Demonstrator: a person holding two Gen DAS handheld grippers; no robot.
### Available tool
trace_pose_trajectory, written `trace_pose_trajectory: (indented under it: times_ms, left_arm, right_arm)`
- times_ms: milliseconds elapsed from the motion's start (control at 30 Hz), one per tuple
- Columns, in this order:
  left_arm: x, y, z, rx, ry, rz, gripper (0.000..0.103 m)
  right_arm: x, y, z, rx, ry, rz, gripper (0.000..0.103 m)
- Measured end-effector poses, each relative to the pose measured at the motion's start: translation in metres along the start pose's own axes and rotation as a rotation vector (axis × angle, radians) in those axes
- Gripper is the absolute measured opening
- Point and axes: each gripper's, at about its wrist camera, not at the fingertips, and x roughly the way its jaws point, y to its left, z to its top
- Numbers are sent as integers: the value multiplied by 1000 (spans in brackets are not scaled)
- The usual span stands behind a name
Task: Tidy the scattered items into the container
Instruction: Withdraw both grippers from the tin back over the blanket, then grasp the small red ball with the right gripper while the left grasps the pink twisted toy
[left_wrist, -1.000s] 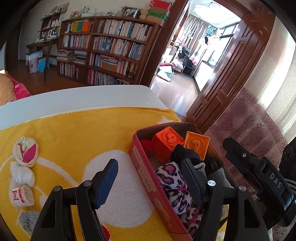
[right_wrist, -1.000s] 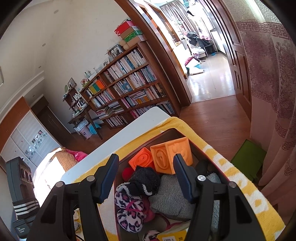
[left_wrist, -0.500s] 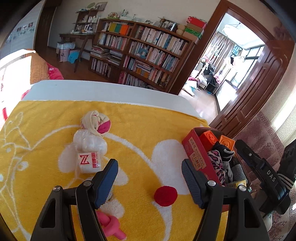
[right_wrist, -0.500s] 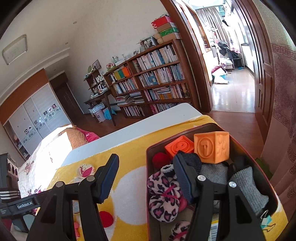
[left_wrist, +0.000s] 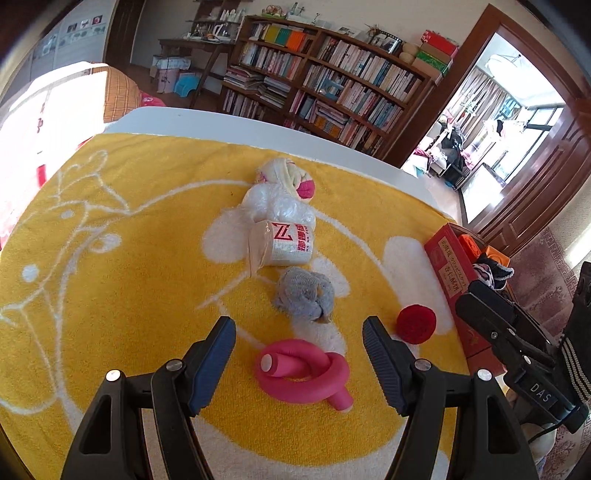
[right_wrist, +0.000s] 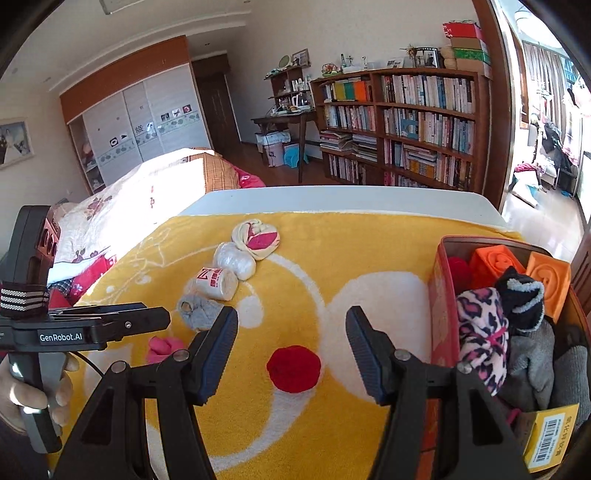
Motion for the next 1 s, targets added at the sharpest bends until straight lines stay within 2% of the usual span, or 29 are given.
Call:
trace_pose_trajectory:
  times_ms: [300,333,367,400,1000]
  left_arm:
    - [13,-6,-30,35,74,-10,73]
    - [14,-8,-32,42,75,-11,75]
    - [14,-10,-32,50,74,-13,80]
    - [15,-13,-33,57,71,-12,81]
    - [31,-31,-31,175,42,95,81]
  right_arm:
    - [19,6,-9,-31,88,-14,65]
    - [20,6,-10,-29,94,-13,65]
    - [21,6,-10,-25,98,-13,65]
    - [21,5,-10,-22,103,-12,65]
    - [34,4,-17,-10,152,-7,67]
